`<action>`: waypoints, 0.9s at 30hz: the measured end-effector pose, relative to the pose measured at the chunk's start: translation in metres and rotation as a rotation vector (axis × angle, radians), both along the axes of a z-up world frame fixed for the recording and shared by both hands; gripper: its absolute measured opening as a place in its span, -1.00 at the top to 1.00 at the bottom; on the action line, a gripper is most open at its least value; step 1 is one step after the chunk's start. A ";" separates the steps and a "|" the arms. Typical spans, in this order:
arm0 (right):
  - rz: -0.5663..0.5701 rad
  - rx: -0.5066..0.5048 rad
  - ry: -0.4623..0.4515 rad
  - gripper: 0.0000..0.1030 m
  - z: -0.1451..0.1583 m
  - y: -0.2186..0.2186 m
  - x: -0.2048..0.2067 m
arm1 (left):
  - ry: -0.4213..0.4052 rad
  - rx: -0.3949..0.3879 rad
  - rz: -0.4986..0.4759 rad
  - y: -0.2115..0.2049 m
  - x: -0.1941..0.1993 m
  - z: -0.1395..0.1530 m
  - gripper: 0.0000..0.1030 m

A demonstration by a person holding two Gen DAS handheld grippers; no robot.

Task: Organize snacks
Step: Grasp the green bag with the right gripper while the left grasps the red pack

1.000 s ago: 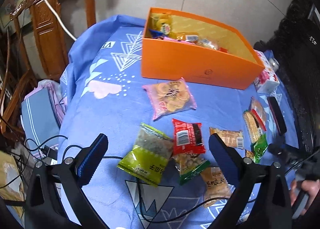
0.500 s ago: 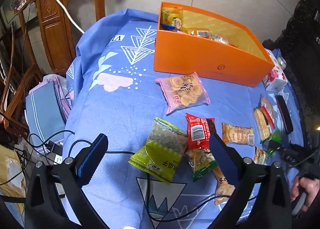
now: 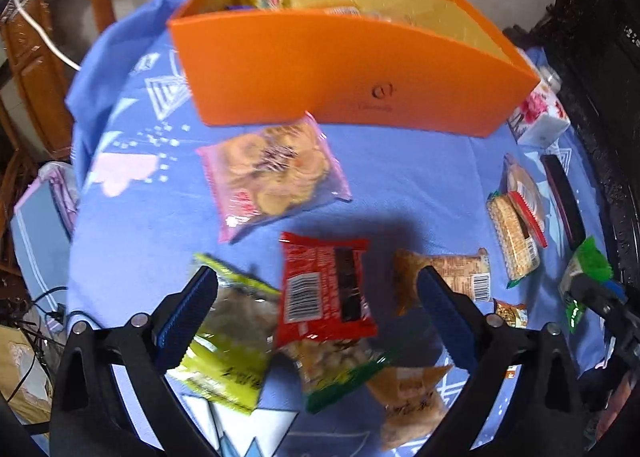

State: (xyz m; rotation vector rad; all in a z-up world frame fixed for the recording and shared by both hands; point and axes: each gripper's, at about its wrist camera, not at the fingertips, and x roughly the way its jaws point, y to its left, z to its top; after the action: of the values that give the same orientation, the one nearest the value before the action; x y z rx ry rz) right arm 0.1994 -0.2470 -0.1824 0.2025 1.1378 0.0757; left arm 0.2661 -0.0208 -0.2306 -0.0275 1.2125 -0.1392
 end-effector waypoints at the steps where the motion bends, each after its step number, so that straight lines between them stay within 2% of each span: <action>1: -0.004 0.001 0.001 0.30 0.000 -0.001 0.000 | 0.015 0.000 -0.005 -0.002 0.002 -0.004 -0.60; 4: -0.012 0.003 -0.001 0.29 0.001 -0.002 -0.002 | 0.074 0.001 -0.015 -0.007 0.007 -0.022 -0.26; 8: -0.023 0.006 -0.001 0.29 0.001 -0.006 -0.003 | 0.119 0.003 -0.013 -0.009 0.010 -0.038 -0.15; 10: -0.024 0.006 -0.002 0.29 0.001 -0.006 -0.004 | 0.119 0.009 -0.024 -0.010 0.008 -0.043 0.07; 11: -0.024 0.005 -0.002 0.29 0.001 -0.006 -0.004 | 0.114 0.005 -0.029 -0.010 0.008 -0.043 0.10; 17: -0.019 0.006 -0.012 0.29 0.004 -0.004 -0.004 | 0.043 -0.048 -0.032 0.000 -0.001 -0.026 0.11; 23: -0.010 0.016 -0.040 0.29 0.014 0.000 -0.004 | -0.035 -0.110 -0.011 0.015 -0.015 0.012 0.11; 27: 0.005 0.027 -0.069 0.29 0.025 0.005 -0.004 | -0.108 -0.124 0.002 0.019 -0.020 0.047 0.11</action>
State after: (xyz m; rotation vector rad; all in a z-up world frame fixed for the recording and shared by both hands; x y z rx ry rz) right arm 0.1958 -0.2418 -0.1571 0.2198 1.0685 0.1016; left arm 0.2466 -0.0017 -0.1836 -0.1281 1.0944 -0.2117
